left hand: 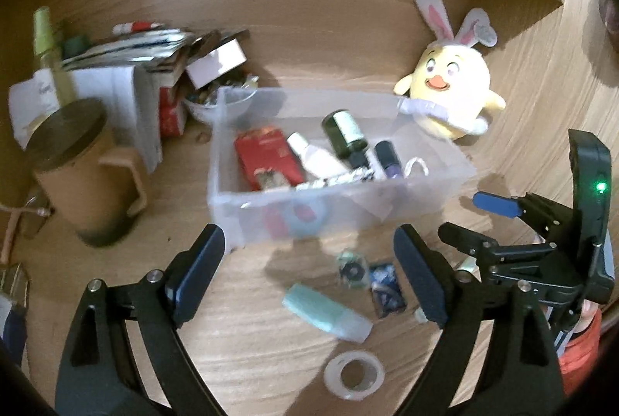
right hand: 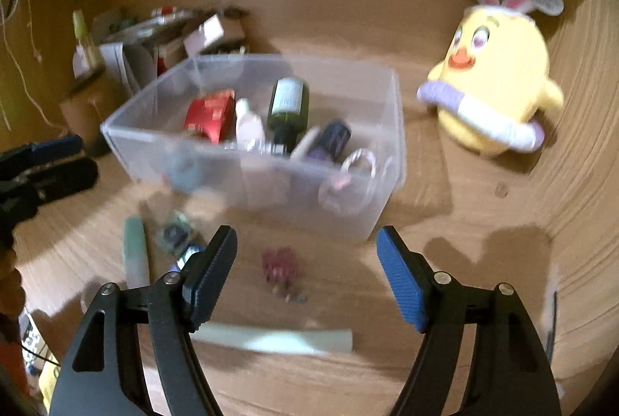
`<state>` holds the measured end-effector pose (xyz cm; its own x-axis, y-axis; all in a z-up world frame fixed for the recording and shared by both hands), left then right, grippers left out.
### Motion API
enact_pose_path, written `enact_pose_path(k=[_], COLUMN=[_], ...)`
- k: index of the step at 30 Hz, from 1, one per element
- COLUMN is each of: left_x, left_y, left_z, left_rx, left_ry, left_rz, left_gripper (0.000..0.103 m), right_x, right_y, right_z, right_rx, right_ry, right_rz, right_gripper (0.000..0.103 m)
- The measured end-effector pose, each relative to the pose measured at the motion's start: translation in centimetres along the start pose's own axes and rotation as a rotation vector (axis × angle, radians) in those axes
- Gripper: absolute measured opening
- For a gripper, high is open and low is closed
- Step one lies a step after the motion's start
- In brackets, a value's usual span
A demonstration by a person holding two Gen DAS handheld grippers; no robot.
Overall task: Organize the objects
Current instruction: 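Move both tools back toward the pink hair clip and white tape roll, then grasp the pink hair clip with the right tool while the left tool grasps the white tape roll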
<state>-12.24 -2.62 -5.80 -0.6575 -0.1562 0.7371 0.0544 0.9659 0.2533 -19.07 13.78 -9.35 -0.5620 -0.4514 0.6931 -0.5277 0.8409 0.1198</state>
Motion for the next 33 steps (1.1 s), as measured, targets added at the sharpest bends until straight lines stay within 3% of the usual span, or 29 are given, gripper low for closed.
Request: enact_pose_path(k=[7,11,16,25,33], left_x=[-3.0,-4.6,-6.8,-9.0,-10.4], left_y=[0.1,0.2,0.8,1.8,2.0], left_z=[-1.5,-2.1,-2.0,-1.5,-0.1], left_rx=[0.052,0.055,0.021,-0.031,-0.028], left_ry=[-0.014,-0.019,-0.06,-0.115,-0.155], left_rz=[0.028,0.026,0.016,0.004,0.0], left_gripper=[0.088,0.074,0.074,0.074,0.074], right_x=[-2.1,-2.7,-2.9,-2.6,-2.2], right_y=[-0.3,-0.9,-1.4,-1.9,-2.8], right_z=[1.0,0.9,1.7,2.3,2.4], right_rx=[0.011,0.017,0.017,0.022,0.019], right_ry=[-0.047,-0.063,-0.092,-0.107,-0.088], right_rz=[-0.006,-0.033,-0.052,-0.068,-0.093], right_gripper=[0.071,0.07,0.052,0.033,0.019])
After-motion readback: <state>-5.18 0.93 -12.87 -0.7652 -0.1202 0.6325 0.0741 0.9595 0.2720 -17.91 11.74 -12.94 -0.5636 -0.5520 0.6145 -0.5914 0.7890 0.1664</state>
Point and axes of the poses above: each gripper's, at about its wrist camera, not at the fingertips, and z roughly the way its jaws point, y to its right, x to its top, the point moved 7 cm from there along z, roughly the way its jaws point, and after that the axes turned 10 degrees about -x, right-handed, at the moved point
